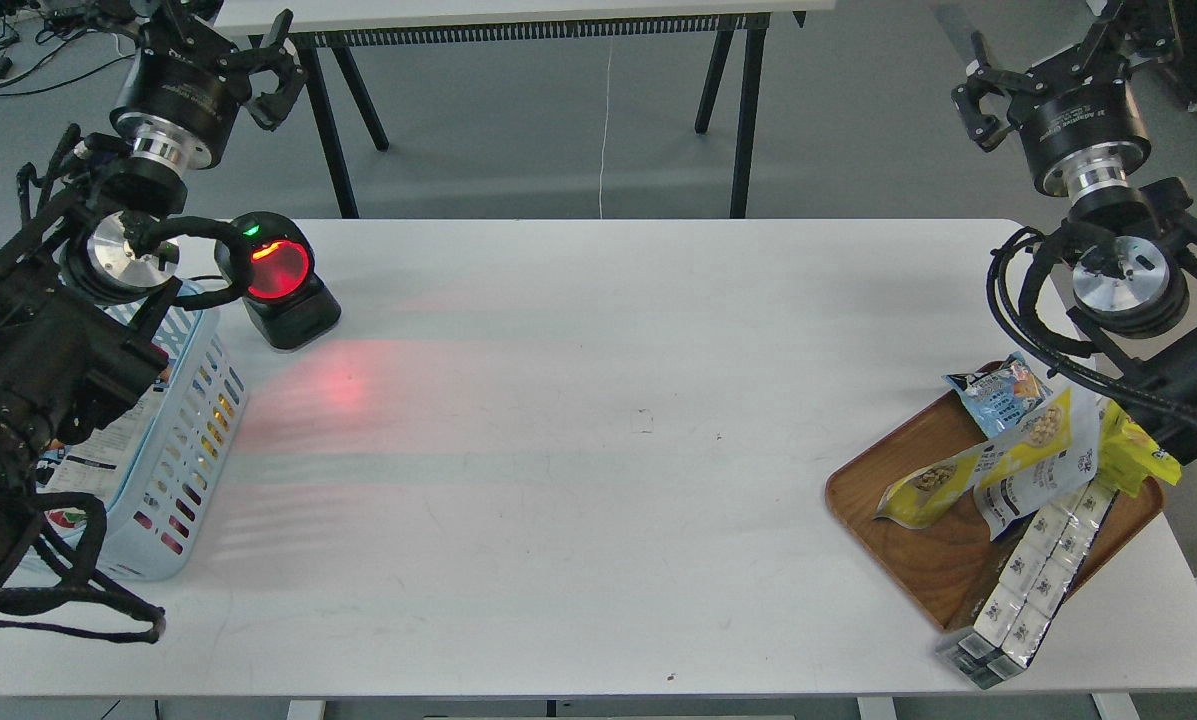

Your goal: Scan snack and place in basket

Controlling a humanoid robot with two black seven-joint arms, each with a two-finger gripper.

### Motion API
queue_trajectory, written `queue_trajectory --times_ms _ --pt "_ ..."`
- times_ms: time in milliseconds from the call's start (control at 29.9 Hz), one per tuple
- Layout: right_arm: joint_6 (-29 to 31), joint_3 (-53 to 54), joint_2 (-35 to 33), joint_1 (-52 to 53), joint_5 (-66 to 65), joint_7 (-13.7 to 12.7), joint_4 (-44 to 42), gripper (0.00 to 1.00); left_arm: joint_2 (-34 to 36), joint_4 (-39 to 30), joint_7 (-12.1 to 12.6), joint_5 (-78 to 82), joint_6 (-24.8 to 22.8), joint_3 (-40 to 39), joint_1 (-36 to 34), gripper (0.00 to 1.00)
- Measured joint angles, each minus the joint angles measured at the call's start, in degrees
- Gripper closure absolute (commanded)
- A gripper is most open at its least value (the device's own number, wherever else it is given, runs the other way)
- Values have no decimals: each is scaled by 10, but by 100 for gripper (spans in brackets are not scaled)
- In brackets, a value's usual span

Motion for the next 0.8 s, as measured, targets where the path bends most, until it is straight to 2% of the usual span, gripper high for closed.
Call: queue_trajectory --times_ms 367,601,801 --pt "10 -9 -18 7 -19 -2 13 1 0 0 -1 1 0 4 -3 0" --pt "25 -9 -70 49 -237 -1 82 1 4 -1 2 2 0 7 -6 0" --pt "70 -35 -79 96 -424 -2 118 1 4 -1 3 3 0 8 -6 0"
